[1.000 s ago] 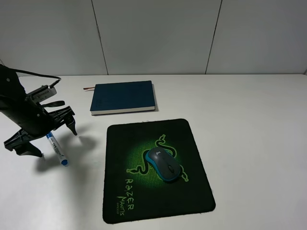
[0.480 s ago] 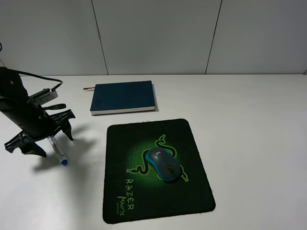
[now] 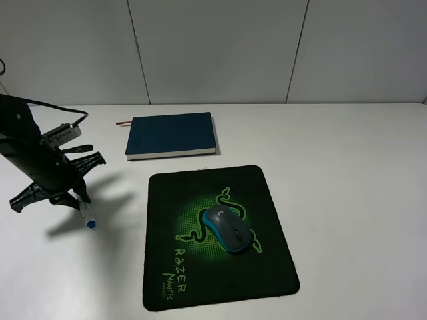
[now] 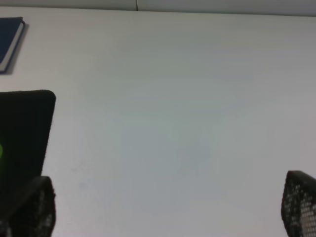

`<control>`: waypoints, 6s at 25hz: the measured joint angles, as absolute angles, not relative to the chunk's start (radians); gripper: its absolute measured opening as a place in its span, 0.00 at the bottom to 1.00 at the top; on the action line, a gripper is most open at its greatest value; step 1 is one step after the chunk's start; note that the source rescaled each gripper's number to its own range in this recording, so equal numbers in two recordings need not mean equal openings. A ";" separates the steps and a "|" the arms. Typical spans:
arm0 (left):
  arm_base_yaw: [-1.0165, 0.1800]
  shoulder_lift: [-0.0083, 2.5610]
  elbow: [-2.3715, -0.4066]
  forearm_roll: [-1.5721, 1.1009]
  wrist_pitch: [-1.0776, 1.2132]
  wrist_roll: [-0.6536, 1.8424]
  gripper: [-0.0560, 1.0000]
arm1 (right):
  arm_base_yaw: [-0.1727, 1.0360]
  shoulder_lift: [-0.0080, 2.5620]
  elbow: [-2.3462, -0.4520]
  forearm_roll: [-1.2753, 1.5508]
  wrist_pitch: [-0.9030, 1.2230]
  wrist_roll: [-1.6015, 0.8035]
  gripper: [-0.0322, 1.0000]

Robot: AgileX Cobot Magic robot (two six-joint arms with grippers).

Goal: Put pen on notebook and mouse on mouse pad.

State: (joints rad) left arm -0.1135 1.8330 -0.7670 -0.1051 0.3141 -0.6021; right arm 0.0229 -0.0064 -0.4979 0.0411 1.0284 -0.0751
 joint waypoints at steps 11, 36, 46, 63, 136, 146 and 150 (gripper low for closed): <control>-0.114 1.823 -0.766 -0.106 0.321 -0.602 0.05 | 0.023 -0.006 -0.498 0.041 1.028 -0.075 1.00; -0.114 1.496 -1.084 -0.101 0.975 -0.066 0.05 | 0.023 -0.006 -0.498 0.042 1.028 -0.075 1.00; -0.114 1.619 -1.354 -0.101 1.154 0.035 0.05 | 0.023 -0.006 -0.498 0.043 1.028 -0.075 1.00; -0.114 2.007 -1.752 -0.102 1.174 0.238 0.05 | 0.023 -0.006 -0.498 0.043 1.028 -0.075 1.00; -0.358 2.511 -2.234 -0.033 1.141 0.570 0.99 | 0.023 -0.006 -0.498 0.050 1.028 -0.075 1.00; -0.358 2.393 -2.320 -0.034 1.178 0.518 1.00 | 0.023 -0.006 -0.498 0.050 1.028 -0.075 1.00; -0.358 2.310 -2.320 -0.034 1.179 0.495 1.00 | 0.023 -0.006 -0.498 0.050 1.028 -0.075 1.00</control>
